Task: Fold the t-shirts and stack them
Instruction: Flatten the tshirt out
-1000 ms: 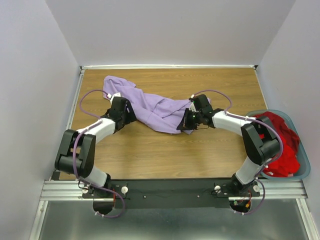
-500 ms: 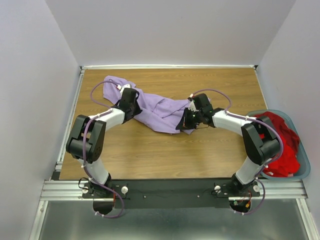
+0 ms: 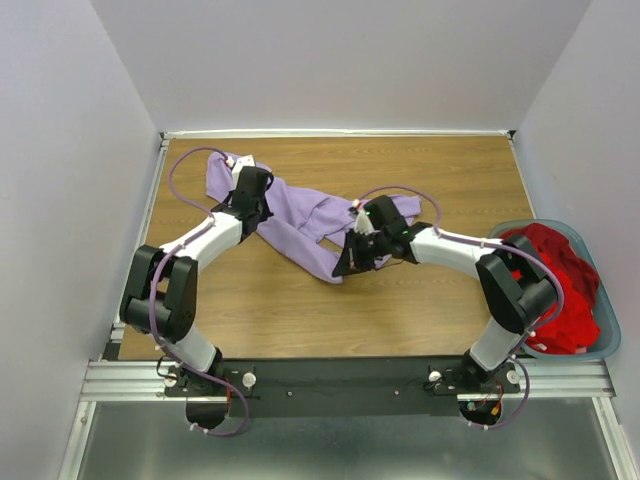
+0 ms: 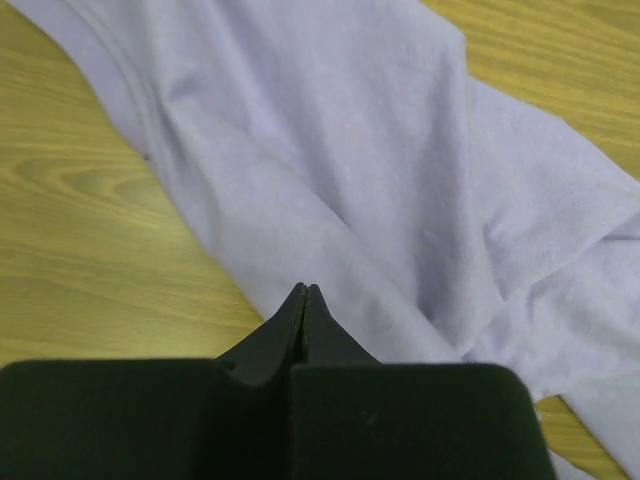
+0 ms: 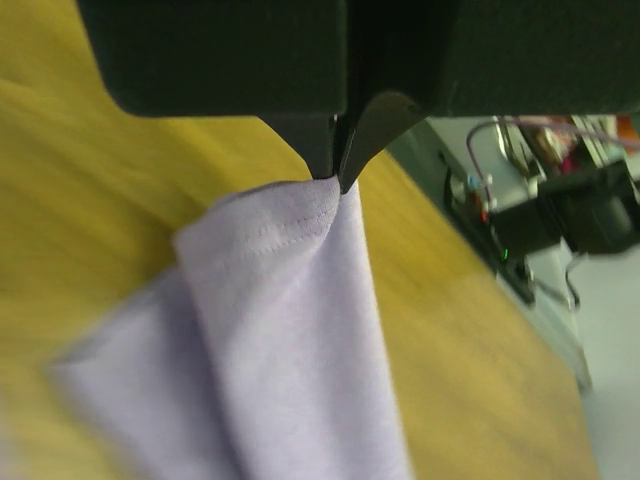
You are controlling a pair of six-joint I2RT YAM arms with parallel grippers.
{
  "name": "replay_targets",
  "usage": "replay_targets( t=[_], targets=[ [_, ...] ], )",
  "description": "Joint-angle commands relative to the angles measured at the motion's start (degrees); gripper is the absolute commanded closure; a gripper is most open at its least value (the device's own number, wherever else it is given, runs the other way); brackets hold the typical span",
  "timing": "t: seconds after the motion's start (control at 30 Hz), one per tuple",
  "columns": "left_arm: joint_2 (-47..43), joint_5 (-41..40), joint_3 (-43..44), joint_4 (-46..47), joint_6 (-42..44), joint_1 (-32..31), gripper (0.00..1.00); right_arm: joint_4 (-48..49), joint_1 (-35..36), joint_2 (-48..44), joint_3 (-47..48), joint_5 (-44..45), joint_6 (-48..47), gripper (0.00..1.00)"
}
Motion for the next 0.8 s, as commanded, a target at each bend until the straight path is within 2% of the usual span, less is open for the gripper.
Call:
replay_targets(
  t=[0.0,0.07,0.1,0.2,0.4,0.47,0.57,0.6,0.67,0.7,0.73,0.77],
  targets=[
    [-3.8,-5.0,-1.3,-3.0,1.3,0.0,0.88,-0.7,6.5,1.0,2.9,-0.1,0.9,0.95],
    [-4.2,-3.3,-5.0,-1.4,-0.5,0.2,0.52,-0.7,6.7,1.8,3.2,0.7,1.1,0.96],
    [-4.2,-1.5,-6.2,-0.8,-1.7,0.3,0.27,-0.7,6.6,1.8,3.4,1.7,1.1,0.96],
    [-2.8,2.3,-9.2,2.6,-4.7,0.9,0.20,-0.7,6.6,1.3,3.9,2.2,0.8,0.97],
    [2.6,6.6,-8.7,6.2,-7.5,0.9,0.20,-0.8,6.6,1.6,4.1,1.8,0.8,0.97],
    [3.7,7.1,-7.8,6.4,-7.6,0.9,0.23,-0.8,6.7,1.8,3.9,1.5,0.6,0.97],
    [5.2,6.6,-6.7,6.6,-7.3,0.9,0.39,-0.7,6.8,2.6,3.8,0.6,0.6,0.97],
    [5.3,6.4,-6.4,6.5,-6.9,0.9,0.54,-0.7,6.7,2.8,3.8,0.3,0.6,0.97],
    [5.3,5.6,-5.6,5.6,-6.4,0.9,0.72,-0.8,7.0,3.6,3.9,-0.5,0.5,0.96],
    [4.8,4.4,-4.5,4.2,-5.5,0.9,0.90,-0.8,7.3,3.8,4.2,-0.8,0.6,0.97],
    [4.3,3.6,-3.9,3.2,-4.7,0.9,0.99,-0.8,7.7,4.1,4.4,-1.1,0.7,0.96],
    [3.9,2.6,-2.2,1.9,-4.0,0.9,1.00,-0.8,8.0,4.2,4.6,-1.3,0.8,0.96]
  ],
)
